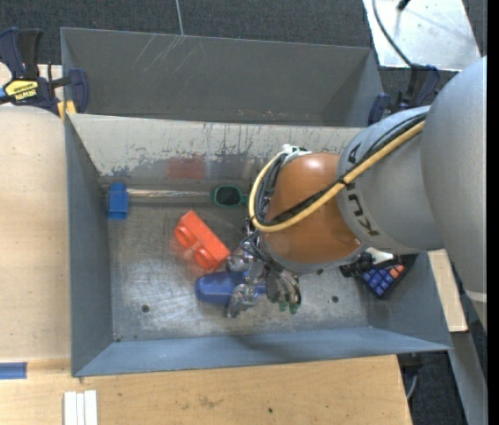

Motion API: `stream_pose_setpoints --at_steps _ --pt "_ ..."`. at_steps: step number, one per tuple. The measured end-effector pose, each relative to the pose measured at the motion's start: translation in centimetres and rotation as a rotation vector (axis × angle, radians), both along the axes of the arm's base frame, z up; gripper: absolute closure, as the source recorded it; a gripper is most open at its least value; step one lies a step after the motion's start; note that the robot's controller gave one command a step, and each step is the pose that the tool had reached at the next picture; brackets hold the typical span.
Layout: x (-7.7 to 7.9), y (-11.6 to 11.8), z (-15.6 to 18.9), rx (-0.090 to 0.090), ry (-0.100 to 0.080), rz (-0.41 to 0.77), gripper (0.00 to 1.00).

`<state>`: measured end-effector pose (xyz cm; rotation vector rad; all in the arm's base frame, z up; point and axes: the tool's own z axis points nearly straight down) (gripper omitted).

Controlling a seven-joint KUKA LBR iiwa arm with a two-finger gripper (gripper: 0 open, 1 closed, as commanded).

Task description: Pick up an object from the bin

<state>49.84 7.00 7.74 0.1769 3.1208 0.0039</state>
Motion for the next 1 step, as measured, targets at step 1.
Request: stream_pose_setpoints --at_steps 1 --pt "-0.07 -0.01 0.27 0.000 0.005 0.000 1.00"
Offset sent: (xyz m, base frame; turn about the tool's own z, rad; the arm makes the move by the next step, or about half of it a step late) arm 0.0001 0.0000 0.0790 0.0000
